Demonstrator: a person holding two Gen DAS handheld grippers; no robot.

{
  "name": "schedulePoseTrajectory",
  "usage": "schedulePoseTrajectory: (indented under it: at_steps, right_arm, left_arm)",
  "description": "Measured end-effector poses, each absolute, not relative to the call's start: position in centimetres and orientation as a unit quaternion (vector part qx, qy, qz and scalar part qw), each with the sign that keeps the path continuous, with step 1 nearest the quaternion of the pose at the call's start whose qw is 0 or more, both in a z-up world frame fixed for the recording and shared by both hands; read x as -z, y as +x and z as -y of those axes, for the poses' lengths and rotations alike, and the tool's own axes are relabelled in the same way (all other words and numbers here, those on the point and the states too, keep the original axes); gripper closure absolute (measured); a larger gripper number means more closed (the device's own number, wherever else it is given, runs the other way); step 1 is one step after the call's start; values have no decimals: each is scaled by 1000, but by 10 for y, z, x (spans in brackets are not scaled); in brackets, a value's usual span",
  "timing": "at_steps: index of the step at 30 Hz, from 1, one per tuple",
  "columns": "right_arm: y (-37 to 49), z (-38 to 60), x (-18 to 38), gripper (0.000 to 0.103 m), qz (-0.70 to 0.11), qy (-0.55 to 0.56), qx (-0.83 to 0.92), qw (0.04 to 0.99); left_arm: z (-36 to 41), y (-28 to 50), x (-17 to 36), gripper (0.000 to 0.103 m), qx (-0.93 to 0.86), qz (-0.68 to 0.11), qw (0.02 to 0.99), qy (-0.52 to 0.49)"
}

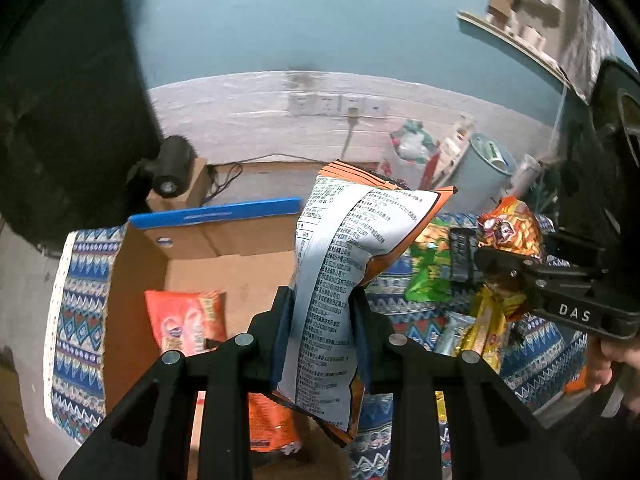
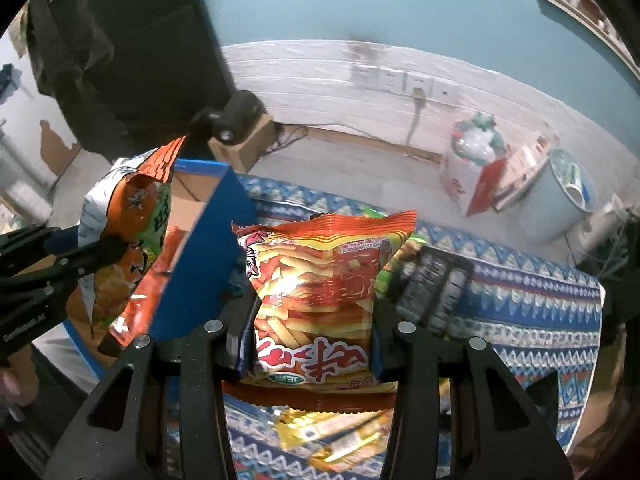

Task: Organize snacks
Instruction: 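Release the white bag from the left gripper into the box while the right gripper carries its bag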

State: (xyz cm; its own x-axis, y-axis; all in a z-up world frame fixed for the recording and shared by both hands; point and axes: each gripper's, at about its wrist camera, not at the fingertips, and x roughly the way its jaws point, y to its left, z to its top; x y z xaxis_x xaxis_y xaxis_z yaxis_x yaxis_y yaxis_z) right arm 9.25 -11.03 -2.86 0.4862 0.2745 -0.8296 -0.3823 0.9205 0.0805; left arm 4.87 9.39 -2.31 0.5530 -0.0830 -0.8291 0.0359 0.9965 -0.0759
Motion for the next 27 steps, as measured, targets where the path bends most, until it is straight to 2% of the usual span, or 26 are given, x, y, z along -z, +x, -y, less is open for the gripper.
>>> schedulePoseTrajectory:
  at_steps: [13,27]
  right_arm:
    - [99,37,31,61,-471,-80,-232,848]
    - [95,-27,42,61,-475,-101,-275,829]
  left_arm:
    - [-163,40,33,74,-38,-476,877,-58]
    - [-208,26,69,73,-97,-533,836,-85]
